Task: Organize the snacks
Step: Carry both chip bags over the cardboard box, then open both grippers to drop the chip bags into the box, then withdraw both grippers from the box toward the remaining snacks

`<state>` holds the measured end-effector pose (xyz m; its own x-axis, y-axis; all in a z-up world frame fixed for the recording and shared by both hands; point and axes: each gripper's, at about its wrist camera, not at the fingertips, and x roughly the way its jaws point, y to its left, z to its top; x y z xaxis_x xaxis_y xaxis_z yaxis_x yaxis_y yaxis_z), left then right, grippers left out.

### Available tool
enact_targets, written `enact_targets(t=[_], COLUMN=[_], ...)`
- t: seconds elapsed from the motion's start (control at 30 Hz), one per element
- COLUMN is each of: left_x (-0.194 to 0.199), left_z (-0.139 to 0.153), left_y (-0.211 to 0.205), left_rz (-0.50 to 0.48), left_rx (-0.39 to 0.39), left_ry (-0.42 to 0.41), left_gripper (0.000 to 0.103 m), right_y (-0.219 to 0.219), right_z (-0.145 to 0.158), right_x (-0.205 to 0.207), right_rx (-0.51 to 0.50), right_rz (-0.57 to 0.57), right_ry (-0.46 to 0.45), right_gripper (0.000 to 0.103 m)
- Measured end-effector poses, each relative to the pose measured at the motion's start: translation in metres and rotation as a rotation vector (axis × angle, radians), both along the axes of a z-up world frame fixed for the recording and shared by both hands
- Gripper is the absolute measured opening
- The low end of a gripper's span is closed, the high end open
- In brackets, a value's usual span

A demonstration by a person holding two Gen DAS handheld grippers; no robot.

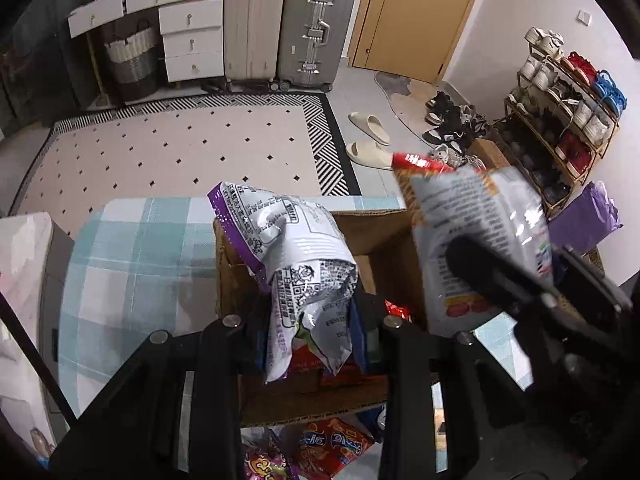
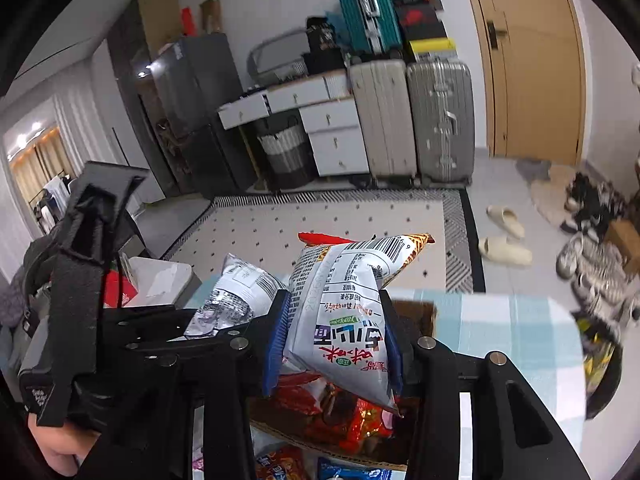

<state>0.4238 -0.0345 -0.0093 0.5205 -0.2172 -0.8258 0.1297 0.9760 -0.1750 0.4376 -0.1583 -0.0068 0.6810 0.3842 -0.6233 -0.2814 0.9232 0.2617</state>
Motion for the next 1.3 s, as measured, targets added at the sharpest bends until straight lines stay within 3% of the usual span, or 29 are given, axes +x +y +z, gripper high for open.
enact_targets(t=[0.33,0.5,0.6,0.67,1.03,1.2,1.3], left_x=[0.028,0.031,0.032,0.031,-0.022,-0.056,-0.081], left_z=[-0.048,-0.052,-0.05,-0.048,-0.003,0.027,0.048], left_y=[-0.005,-0.007,-0.003,0.002,0.008,0.012,0.016], left_rz=[-0.015,-0.008,0.003,0.014,-0.015,-0.008,0.0], left_rx=[-0.002,0.003,-0.004,-0.006,0.047,0.042,0.062], left_ry=[0.055,0.064,0.06,0.062,-0.048,-0.109,-0.179], left_gripper=[0.03,0.03,0.038,0.05,0.052,0.053,0.066], right_y=[-0.005,-0.011,-0.014,-0.014,-0.016,-0.02,-0.025], right_z=[-0.046,-0.055,-0.055,-0.051,-0.012,0.017,0.036], right_x=[0.012,0.013,0.011,0.005,-0.03,-0.061,-0.083], right_rx=[0.002,0.01,0.023,0.015,0.02,0.028,0.035], right_rz=[0.003,-0.014,-0.02,-0.016,-0.014,-0.024,-0.025], right_ry=[0.113,0.118,0.109,0.089,0.023,-0.029,-0.07], right_gripper=[0.042,0.045,0.048,0.05,0.051,0.068,0.069])
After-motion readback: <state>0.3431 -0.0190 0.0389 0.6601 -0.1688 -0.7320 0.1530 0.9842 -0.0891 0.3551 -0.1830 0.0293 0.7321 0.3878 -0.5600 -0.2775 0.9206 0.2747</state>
